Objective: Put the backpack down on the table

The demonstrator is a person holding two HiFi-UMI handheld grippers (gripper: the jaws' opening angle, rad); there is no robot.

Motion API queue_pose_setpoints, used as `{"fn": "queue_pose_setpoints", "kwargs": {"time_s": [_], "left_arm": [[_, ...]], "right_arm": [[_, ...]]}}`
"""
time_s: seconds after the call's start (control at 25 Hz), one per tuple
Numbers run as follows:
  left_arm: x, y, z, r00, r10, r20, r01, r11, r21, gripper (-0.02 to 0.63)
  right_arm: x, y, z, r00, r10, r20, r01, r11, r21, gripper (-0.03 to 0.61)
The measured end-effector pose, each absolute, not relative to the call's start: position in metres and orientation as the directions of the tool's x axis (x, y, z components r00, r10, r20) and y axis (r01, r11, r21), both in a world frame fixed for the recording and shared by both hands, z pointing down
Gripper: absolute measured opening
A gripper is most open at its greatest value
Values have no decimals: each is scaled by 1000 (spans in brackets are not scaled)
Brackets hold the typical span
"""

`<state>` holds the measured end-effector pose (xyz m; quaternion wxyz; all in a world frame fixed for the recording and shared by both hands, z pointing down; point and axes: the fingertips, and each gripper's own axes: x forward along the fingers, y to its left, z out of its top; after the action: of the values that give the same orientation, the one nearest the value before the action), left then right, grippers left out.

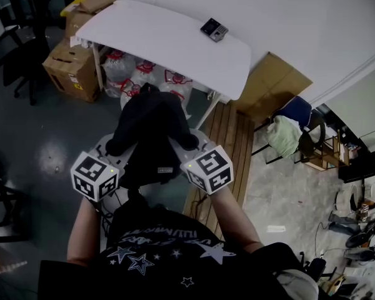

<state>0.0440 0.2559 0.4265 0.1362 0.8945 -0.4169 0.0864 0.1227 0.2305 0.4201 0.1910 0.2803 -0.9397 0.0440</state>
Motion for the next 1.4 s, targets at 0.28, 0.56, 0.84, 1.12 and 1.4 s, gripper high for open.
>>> {"fn": "queue_pose_setpoints", "kwargs": {"time_s": [0.28, 0.56, 0.84, 1.12, 1.4], "left_arm": [[9, 203, 420, 669, -697, 259, -741, -651, 161, 44], [-20, 166, 413, 691, -677, 254, -718, -682, 137, 44], [-52, 156, 420, 715, -648, 263, -695, -701, 161, 44], [-66, 147, 425, 714, -639, 285, -693, -704, 159, 44], [-74, 118, 437, 695, -646, 315, -711, -683, 168, 44]], "right_arm": [[89, 182, 414, -746, -549, 376, -583, 812, 31, 5], [60, 148, 408, -727, -579, 367, -613, 789, 30, 5], [29, 140, 415, -717, -579, 388, -614, 788, 43, 5], [15, 133, 424, -719, -569, 399, -615, 788, 17, 5], [7, 97, 436, -737, -544, 402, -587, 809, 20, 5]]}}
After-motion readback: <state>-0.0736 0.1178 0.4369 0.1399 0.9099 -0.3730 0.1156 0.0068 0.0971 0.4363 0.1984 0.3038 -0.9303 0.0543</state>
